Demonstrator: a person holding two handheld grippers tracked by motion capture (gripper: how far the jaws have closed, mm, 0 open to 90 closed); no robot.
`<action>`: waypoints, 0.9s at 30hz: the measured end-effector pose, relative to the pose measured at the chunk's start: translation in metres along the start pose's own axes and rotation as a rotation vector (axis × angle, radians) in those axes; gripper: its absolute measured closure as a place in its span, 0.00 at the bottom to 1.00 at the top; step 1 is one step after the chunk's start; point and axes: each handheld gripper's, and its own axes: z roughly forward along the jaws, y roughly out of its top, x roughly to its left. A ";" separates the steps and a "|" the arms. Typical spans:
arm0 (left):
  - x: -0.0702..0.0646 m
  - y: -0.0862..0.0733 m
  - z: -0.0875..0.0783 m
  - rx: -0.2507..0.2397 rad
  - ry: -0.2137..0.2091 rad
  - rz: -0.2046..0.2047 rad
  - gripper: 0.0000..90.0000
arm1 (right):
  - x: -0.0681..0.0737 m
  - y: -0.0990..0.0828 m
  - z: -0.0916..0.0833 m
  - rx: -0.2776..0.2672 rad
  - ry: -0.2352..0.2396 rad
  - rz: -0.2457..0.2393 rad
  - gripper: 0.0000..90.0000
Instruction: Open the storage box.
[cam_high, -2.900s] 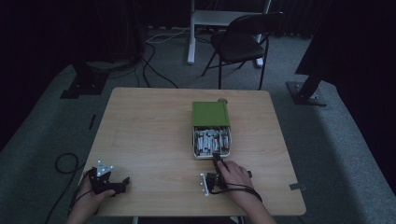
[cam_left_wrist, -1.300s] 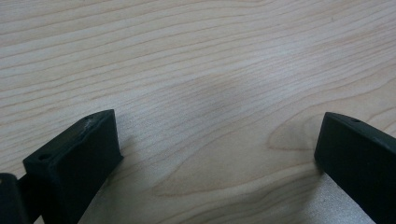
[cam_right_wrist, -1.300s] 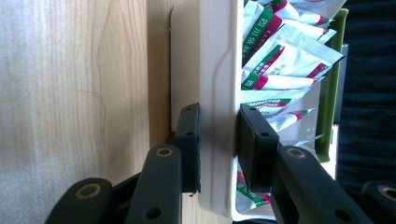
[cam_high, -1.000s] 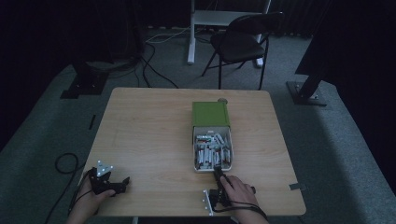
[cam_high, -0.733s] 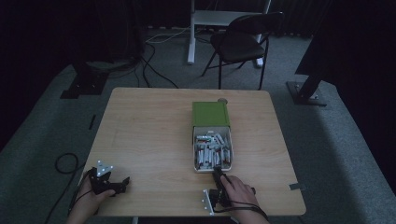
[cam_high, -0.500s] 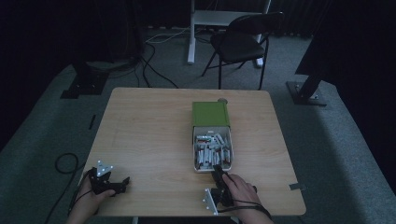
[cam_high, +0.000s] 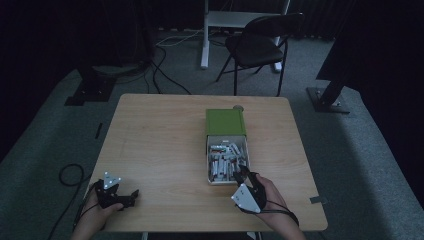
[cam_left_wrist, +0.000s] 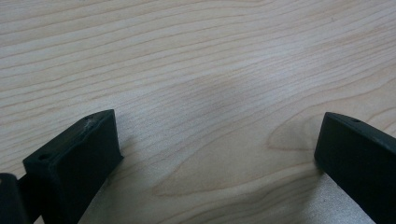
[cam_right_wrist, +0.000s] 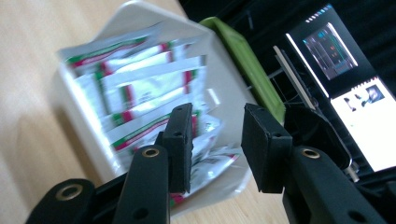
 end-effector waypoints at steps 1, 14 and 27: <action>0.000 0.000 0.000 0.000 0.000 0.000 0.01 | -0.004 -0.001 -0.001 -0.013 -0.007 0.035 0.70; 0.000 0.000 0.000 0.000 0.000 0.000 0.01 | -0.037 -0.020 -0.006 -0.034 -0.094 0.256 0.71; 0.000 0.000 0.000 0.000 0.000 0.000 0.01 | -0.048 -0.055 -0.007 0.031 -0.108 0.377 0.70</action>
